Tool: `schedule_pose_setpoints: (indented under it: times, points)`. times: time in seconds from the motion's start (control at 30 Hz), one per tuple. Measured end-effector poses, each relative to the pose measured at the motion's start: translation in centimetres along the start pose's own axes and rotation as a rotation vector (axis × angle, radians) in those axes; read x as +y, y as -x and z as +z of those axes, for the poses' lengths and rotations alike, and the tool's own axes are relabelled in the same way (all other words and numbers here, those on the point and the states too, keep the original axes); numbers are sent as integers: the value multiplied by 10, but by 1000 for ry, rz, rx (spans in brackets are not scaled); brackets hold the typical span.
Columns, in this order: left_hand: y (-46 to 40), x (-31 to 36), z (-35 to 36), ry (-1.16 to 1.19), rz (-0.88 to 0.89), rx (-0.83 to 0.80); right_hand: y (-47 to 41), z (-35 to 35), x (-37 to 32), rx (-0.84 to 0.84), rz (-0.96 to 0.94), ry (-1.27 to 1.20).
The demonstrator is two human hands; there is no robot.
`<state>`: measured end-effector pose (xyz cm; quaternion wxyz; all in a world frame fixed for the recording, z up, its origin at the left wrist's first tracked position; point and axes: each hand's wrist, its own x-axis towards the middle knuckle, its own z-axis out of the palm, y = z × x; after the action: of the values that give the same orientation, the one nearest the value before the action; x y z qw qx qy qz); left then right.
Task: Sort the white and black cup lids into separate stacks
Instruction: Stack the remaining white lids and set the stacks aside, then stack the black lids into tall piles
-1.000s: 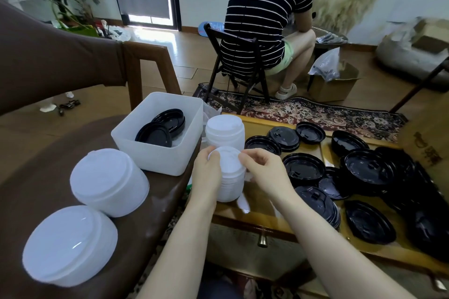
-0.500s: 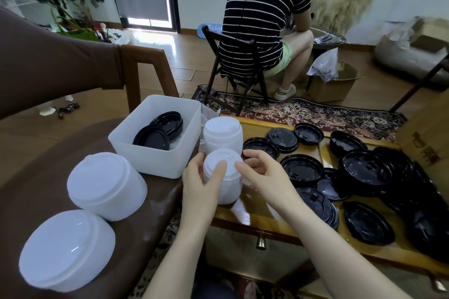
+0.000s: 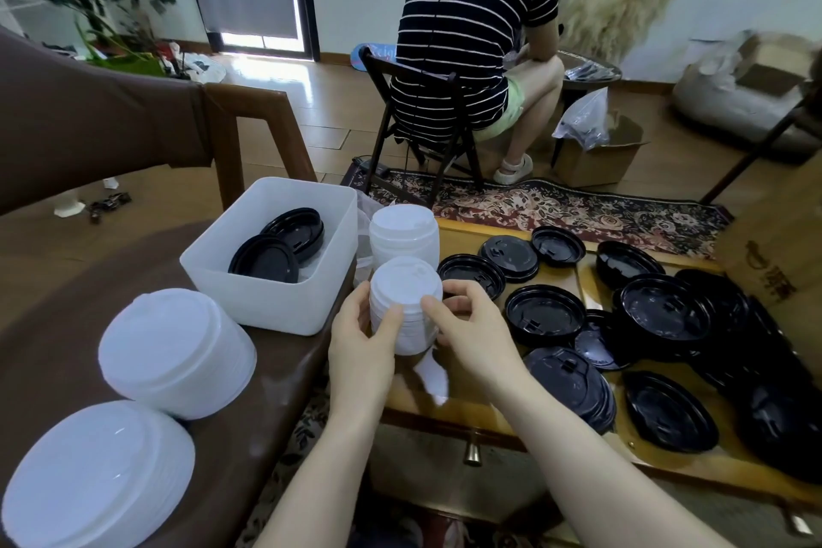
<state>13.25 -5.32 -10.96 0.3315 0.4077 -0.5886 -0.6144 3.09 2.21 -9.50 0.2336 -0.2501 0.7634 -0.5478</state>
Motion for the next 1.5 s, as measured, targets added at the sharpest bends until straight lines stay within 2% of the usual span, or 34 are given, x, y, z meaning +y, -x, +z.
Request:
schedule_pose_setpoints:
  times: [0.33, 0.77, 0.93, 1.07, 1.17, 1.33, 1.5]
  points:
    - [-21, 9, 13, 36, 23, -21, -13, 1, 4, -39, 10, -87]
    - [-25, 19, 22, -3, 37, -7, -22, -13, 5, -110, 21, -57]
    - [-5, 26, 10, -128, 70, 24, -9, -58, -3, -11, -99, 94]
    - [19, 44, 14, -215, 182, -97, 2, -107, -4, 110, -182, 108]
    - [31, 54, 35, -265, 268, -183, 6, -140, 8, 139, -308, 440]
    - [25, 56, 82, -367, 233, -372, 1, -161, 29, -1, -345, 943]
    - [17, 28, 89, -545, 236, -508, -8, -149, 41, -94, -336, 1091]
